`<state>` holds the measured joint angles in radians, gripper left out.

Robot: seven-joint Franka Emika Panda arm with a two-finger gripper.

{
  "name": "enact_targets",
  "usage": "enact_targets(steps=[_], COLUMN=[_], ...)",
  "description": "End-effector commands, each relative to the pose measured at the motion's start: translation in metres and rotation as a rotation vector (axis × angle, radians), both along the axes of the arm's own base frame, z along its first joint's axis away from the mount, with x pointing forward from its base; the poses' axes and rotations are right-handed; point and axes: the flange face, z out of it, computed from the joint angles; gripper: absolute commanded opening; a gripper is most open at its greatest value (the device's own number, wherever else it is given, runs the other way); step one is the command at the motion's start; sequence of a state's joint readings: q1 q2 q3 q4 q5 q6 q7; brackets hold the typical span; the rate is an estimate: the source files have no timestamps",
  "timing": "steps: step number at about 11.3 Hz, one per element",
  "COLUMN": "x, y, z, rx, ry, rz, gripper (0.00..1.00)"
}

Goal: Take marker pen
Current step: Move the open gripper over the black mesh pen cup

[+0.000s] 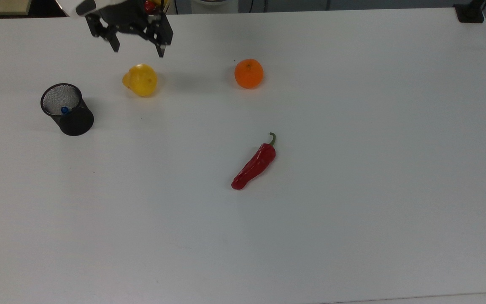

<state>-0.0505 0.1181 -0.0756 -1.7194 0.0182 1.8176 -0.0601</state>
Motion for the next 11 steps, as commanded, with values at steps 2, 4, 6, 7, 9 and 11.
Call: enact_targets(steps=[2,4,6,7,9,11], x=[0.011,0.003,-0.003,-0.005,0.008,0.024], y=[-0.021,-0.059,-0.103,-0.122,-0.14,-0.141], z=[0.017,0.02,0.02,0.02,-0.001,-0.03], rx=[-0.024,-0.094,-0.126,-0.138,-0.171,-0.185], ry=[-0.104,-0.093,-0.108,-0.123,-0.157,-0.169], rz=[-0.012,0.035,0.168,0.174,0.19,0.187], gripper=[0.98,0.98,0.97,0.93,0.83,0.73])
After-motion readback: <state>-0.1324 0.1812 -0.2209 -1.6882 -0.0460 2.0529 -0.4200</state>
